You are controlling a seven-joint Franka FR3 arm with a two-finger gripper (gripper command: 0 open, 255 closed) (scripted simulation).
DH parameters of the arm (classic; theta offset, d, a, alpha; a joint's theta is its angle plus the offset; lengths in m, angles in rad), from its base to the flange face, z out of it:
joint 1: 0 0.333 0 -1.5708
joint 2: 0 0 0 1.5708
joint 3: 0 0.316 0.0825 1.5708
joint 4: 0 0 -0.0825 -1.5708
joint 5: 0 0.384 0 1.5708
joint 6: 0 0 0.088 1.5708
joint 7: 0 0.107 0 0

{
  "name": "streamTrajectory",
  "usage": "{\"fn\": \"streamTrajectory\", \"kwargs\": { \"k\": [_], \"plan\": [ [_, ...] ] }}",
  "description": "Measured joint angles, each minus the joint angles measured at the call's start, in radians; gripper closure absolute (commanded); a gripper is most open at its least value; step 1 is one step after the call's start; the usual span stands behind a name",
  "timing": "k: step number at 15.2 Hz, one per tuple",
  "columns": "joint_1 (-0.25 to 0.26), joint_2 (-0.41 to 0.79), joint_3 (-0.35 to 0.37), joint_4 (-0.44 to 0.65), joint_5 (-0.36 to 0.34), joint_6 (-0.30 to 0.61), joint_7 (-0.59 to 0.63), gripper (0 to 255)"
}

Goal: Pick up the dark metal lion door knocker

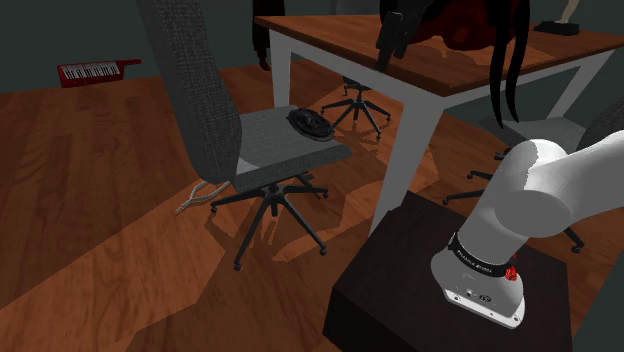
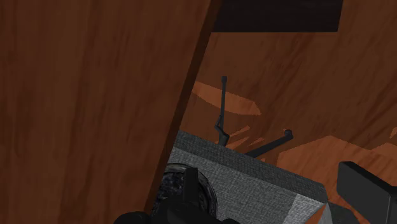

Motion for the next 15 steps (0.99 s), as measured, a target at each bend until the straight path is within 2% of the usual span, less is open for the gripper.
{"fn": "streamTrajectory", "kwargs": {
  "k": [3, 6, 15],
  "plan": [
    [-0.005, 0.024, 0.003, -0.012, -0.004, 0.038, 0.01, 0],
    [-0.016, 0.082, 0.009, -0.041, -0.015, 0.131, 0.032, 0],
    [-0.059, 0.36, 0.043, -0.026, -0.068, 0.411, 0.131, 0]
  ]
}}
